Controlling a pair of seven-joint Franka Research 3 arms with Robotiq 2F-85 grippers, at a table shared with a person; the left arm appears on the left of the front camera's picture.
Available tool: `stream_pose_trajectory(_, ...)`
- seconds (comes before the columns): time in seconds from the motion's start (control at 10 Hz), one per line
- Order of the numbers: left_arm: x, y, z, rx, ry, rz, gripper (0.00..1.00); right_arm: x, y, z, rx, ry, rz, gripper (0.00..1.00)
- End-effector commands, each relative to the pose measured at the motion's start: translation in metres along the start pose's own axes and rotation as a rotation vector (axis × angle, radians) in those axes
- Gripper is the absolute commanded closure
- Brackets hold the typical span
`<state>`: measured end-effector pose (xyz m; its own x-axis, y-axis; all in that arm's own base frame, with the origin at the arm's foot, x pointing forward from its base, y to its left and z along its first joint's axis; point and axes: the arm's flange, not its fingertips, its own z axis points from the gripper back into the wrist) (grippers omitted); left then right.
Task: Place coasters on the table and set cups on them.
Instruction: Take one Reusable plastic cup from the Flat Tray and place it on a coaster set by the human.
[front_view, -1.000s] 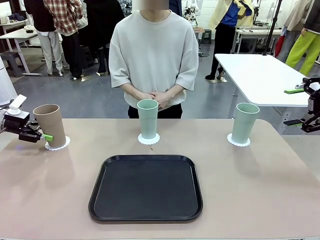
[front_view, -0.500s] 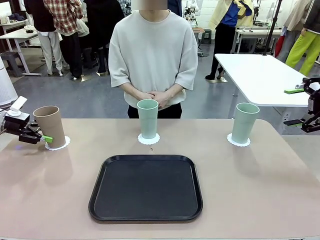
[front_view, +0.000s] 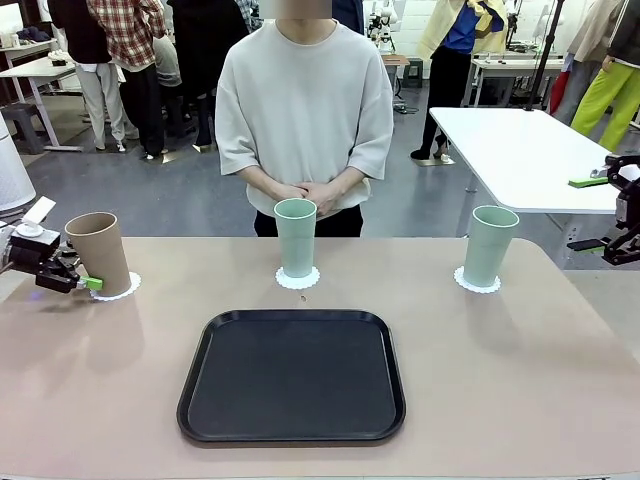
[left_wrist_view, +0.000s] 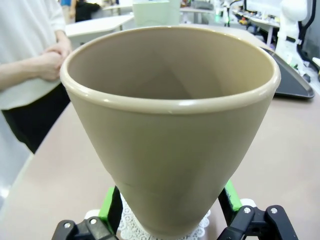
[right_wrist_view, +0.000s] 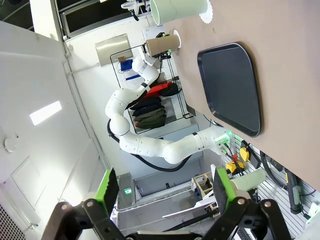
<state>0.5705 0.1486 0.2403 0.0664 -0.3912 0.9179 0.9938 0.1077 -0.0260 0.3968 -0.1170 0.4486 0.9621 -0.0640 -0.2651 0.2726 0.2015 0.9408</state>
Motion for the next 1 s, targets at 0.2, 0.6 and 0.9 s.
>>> stream_pose_trajectory(0.2, 0.005, 0.006, 0.01, -0.004, -0.008, 0.014, 0.0, 0.001, 0.001, -0.001, 0.023, 0.001, 0.002, 0.0)
stream_pose_trajectory(0.6, 0.004, 0.006, 0.029, 0.002, 0.013, 0.014, 0.0, 0.001, 0.001, -0.001, 0.023, 0.001, 0.002, 0.0)
stream_pose_trajectory(0.9, 0.005, 0.007, 0.05, 0.005, 0.034, -0.001, 0.0, 0.001, 0.001, -0.001, 0.023, 0.001, 0.002, 0.0)
